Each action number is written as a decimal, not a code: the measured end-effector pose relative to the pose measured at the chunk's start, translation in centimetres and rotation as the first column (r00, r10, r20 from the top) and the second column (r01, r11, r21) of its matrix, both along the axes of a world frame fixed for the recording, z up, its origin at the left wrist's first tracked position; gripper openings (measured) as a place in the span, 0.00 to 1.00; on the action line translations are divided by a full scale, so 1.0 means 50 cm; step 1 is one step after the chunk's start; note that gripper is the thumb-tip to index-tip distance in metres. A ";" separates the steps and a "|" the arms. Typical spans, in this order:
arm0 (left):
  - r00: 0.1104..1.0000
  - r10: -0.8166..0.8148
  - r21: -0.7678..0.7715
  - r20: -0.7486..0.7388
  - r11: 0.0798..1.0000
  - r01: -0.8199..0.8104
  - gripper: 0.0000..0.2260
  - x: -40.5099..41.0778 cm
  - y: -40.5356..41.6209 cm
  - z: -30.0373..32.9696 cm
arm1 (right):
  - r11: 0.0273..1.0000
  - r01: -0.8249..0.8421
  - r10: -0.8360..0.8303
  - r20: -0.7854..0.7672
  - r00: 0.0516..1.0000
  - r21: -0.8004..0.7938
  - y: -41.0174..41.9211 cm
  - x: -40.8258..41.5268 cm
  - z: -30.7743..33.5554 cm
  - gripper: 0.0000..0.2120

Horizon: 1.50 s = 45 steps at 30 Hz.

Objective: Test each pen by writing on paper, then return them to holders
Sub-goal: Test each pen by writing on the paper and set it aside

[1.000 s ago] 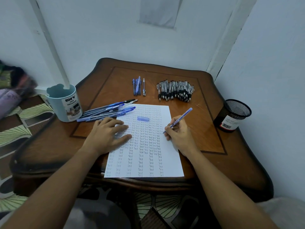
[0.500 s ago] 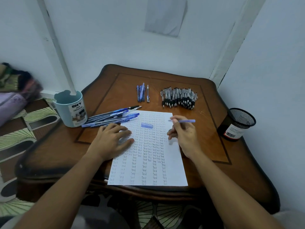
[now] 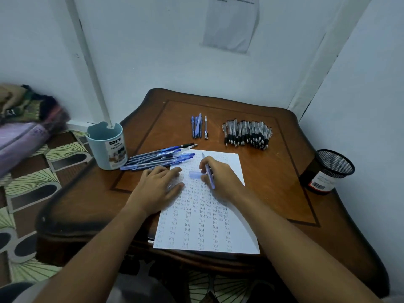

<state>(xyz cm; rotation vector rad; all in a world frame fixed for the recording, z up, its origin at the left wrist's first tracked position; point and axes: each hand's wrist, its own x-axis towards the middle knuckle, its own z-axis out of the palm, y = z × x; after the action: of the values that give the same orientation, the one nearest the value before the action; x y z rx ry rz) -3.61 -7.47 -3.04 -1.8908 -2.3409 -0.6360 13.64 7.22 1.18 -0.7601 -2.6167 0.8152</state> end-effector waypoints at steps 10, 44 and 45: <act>0.999 -0.013 0.095 -0.042 0.995 0.017 0.19 0.002 -0.005 -0.006 | 0.985 -0.112 0.092 -0.149 0.985 -0.134 -0.037 -0.009 0.014 0.14; 0.998 -0.039 0.080 -0.049 0.996 0.043 0.17 0.003 -0.009 -0.003 | 0.976 -0.087 0.123 0.173 0.977 -0.200 0.056 0.066 0.084 0.10; 0.997 -0.043 0.077 -0.056 0.996 0.048 0.17 0.003 -0.009 -0.003 | 0.979 -0.112 0.146 0.195 0.970 -0.172 0.052 0.061 0.086 0.11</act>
<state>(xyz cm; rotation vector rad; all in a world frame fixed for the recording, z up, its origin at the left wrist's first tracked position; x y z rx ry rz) -3.44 -7.92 -3.19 -1.9079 -2.2125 -0.6619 16.71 9.80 5.48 -0.7587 -2.8360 1.0464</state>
